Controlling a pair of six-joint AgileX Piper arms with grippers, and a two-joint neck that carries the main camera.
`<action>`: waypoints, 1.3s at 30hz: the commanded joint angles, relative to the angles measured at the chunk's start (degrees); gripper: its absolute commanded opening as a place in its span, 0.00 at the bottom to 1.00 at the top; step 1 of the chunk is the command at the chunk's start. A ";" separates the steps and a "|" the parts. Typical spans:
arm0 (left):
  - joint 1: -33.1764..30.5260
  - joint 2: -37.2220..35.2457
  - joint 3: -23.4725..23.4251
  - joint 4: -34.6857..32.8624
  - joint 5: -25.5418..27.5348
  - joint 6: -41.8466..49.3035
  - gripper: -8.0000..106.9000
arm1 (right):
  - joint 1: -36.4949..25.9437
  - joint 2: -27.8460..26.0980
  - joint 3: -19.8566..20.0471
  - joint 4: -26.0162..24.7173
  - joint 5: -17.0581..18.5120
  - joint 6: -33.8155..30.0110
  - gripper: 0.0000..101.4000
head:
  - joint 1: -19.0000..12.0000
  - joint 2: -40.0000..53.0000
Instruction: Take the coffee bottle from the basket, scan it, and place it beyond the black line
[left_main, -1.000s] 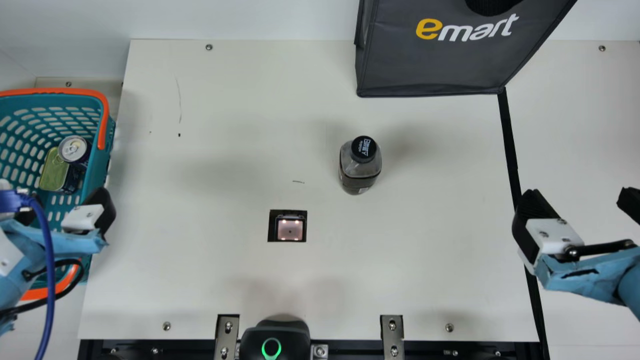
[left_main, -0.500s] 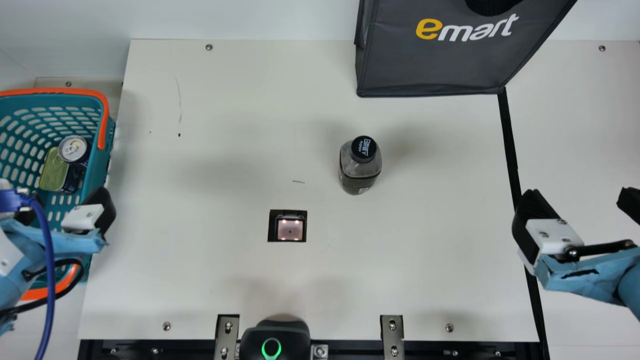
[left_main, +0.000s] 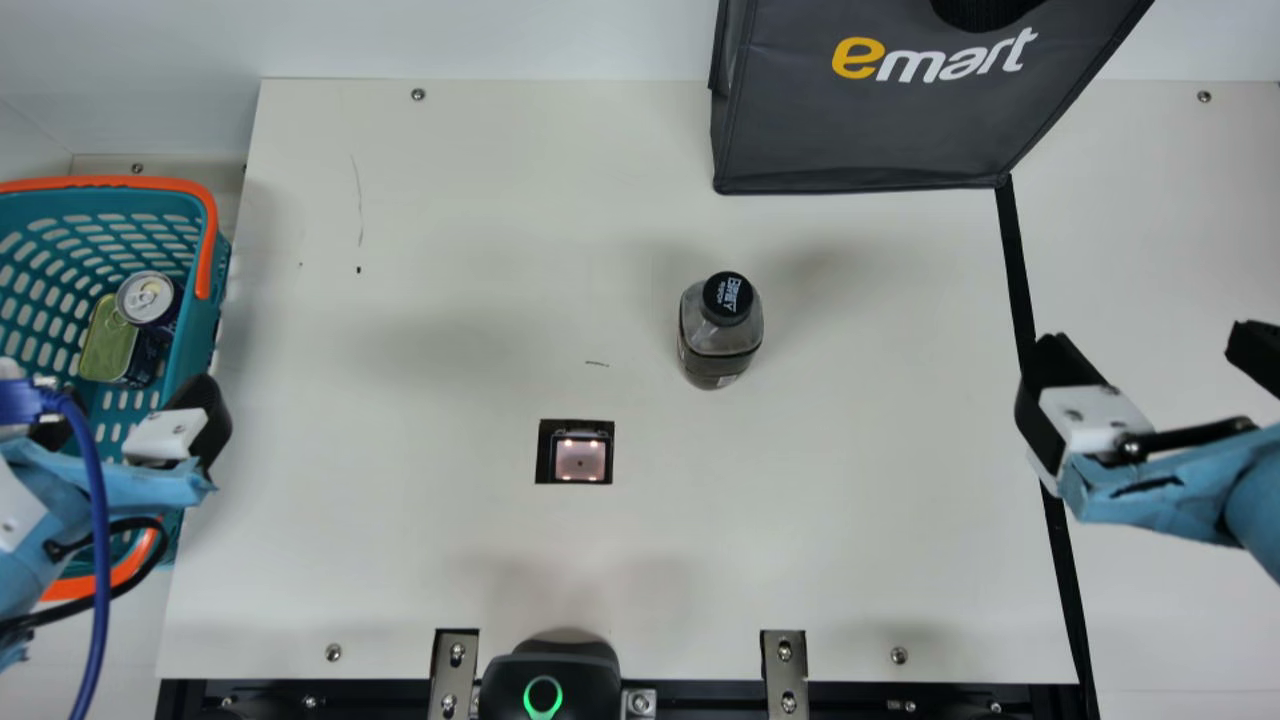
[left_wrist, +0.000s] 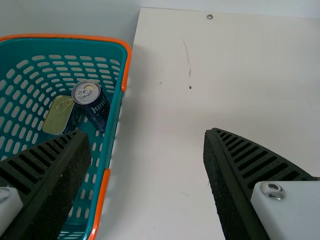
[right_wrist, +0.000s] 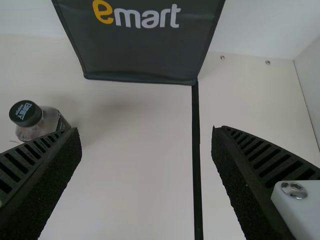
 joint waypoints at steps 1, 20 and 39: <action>0.00 0.00 0.00 0.00 0.00 0.00 0.85 | 1.23 1.86 -0.56 -0.83 -0.86 0.63 0.90 | -0.96 0.09; 0.00 0.00 0.00 0.00 0.00 0.00 0.85 | 15.38 16.41 -5.76 -7.99 -5.89 11.76 0.90 | -0.96 0.09; 0.00 0.00 0.00 0.00 0.00 0.00 0.85 | 22.97 25.99 -8.85 -4.65 -8.34 14.08 0.90 | -0.96 0.09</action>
